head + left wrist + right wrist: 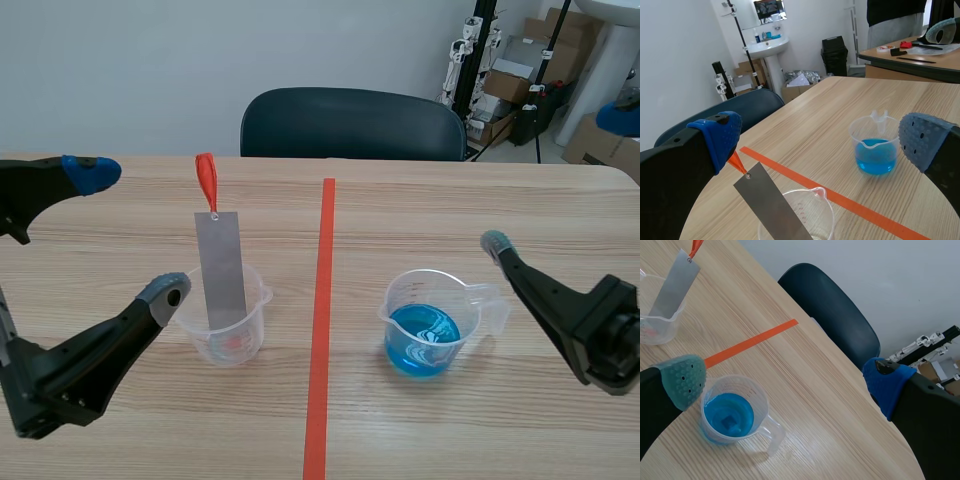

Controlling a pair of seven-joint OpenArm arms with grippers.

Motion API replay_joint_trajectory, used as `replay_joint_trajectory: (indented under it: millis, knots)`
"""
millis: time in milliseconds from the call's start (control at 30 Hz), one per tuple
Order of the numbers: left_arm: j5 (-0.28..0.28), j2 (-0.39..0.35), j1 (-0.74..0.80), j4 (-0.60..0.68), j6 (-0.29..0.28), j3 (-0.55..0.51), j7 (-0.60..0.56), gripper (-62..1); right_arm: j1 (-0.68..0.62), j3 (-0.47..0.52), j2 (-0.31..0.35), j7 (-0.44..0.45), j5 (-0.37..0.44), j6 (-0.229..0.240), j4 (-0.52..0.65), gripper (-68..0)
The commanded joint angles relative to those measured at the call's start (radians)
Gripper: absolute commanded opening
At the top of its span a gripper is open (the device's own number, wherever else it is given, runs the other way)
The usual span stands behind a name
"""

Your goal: Do the redox reaction experiment. return to the home posture

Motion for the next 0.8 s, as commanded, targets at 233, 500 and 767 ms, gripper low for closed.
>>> replay_joint_trajectory:
  millis: [233, 500, 767]
  knots:
    - [-0.01, 0.002, 0.002, 0.015, 0.018, 0.003, -0.008, 1.4, 0.006, 0.0, 0.004, -0.026, -0.001, -0.012, 0.003, 0.4]
    - [-0.01, 0.002, 0.002, 0.015, 0.074, 0.003, -0.008, 1.4, 0.0, 0.0, 0.033, -0.026, 0.0, 0.034, 0.003, 0.4]
    - [-0.01, 0.002, 0.002, 0.015, 0.094, 0.003, -0.006, 1.4, 0.0, -0.002, 0.049, -0.054, -0.001, 0.034, 0.003, 0.4]
